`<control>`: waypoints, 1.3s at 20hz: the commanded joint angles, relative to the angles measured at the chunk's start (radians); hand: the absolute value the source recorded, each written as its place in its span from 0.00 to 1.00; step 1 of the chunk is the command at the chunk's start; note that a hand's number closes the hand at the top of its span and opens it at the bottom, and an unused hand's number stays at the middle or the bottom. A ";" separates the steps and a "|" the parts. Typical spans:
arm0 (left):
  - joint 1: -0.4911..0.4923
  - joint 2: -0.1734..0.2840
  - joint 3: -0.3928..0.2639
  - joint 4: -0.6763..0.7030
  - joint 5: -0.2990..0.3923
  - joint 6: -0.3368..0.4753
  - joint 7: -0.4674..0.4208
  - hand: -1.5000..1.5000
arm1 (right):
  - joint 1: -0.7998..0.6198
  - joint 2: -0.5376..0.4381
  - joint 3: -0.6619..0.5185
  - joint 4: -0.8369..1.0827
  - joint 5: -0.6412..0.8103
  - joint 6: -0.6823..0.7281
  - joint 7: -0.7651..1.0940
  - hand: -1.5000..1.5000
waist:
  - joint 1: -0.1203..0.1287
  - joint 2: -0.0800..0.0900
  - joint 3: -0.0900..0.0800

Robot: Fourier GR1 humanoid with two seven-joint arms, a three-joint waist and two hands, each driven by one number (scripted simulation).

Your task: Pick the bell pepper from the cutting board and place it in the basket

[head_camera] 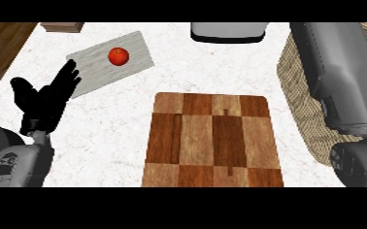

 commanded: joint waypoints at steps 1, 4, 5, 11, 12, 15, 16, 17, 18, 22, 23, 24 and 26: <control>0.001 0.010 0.012 -0.005 0.003 0.002 0.015 0.50 | 0.051 0.001 -0.040 -0.066 -0.003 -0.053 0.179 1.00 | -0.012 -0.003 0.001; 0.055 0.028 0.026 -0.014 0.011 -0.026 -0.019 0.50 | 0.102 0.037 -0.046 -0.128 0.016 -0.039 0.158 1.00 | -0.012 -0.006 0.000; 0.026 0.019 0.015 -0.073 0.024 -0.017 0.048 0.50 | 0.137 0.067 -0.041 -0.145 0.050 -0.081 0.198 1.00 | -0.007 -0.006 0.001; 0.068 -0.005 0.013 -0.006 -0.002 -0.009 -0.048 0.50 | 0.250 0.066 -0.148 -0.294 0.084 -0.137 0.213 0.00 | -0.020 -0.003 0.000; 0.022 -0.001 0.015 0.007 -0.002 -0.008 -0.041 0.50 | 0.234 0.053 -0.159 -0.291 0.093 -0.104 0.195 0.00 | -0.019 0.000 0.000; -0.024 0.002 0.018 0.000 0.002 0.008 0.032 0.50 | 0.293 0.117 -0.164 -0.346 0.099 -0.123 0.156 0.00 | -0.020 -0.003 0.001; 0.026 -0.014 0.007 -0.005 -0.010 0.007 -0.011 0.50 | 0.312 0.128 -0.167 -0.363 0.097 -0.131 0.140 0.00 | -0.016 -0.003 0.001; 0.012 -0.030 -0.009 -0.009 -0.026 0.024 -0.006 0.50 | 0.310 0.147 -0.150 -0.372 0.116 -0.146 0.133 0.00 | -0.013 -0.002 0.001; 0.033 -0.023 -0.002 -0.011 -0.021 0.009 -0.031 0.50 | 0.277 0.100 -0.184 -0.359 0.066 -0.143 0.082 0.00 | -0.009 -0.001 0.001; 0.025 0.017 0.032 0.006 0.010 -0.033 -0.030 0.50 | 0.317 0.150 -0.188 -0.467 0.098 -0.205 0.076 0.00 | -0.016 -0.004 0.000; 0.019 -0.004 0.017 -0.013 0.011 -0.016 0.013 0.50 | 0.318 0.119 -0.212 -0.508 0.112 -0.216 0.078 0.00 | -0.020 -0.006 0.000; 0.009 -0.011 0.004 -0.020 -0.011 0.005 0.020 0.50 | 0.346 0.130 -0.229 -0.529 0.104 -0.306 0.077 0.00 | -0.018 -0.003 0.001; 0.025 -0.001 0.022 0.003 -0.013 0.005 -0.011 0.50 | 0.355 0.158 -0.250 -0.645 0.124 -0.328 0.074 0.00 | -0.032 -0.008 0.000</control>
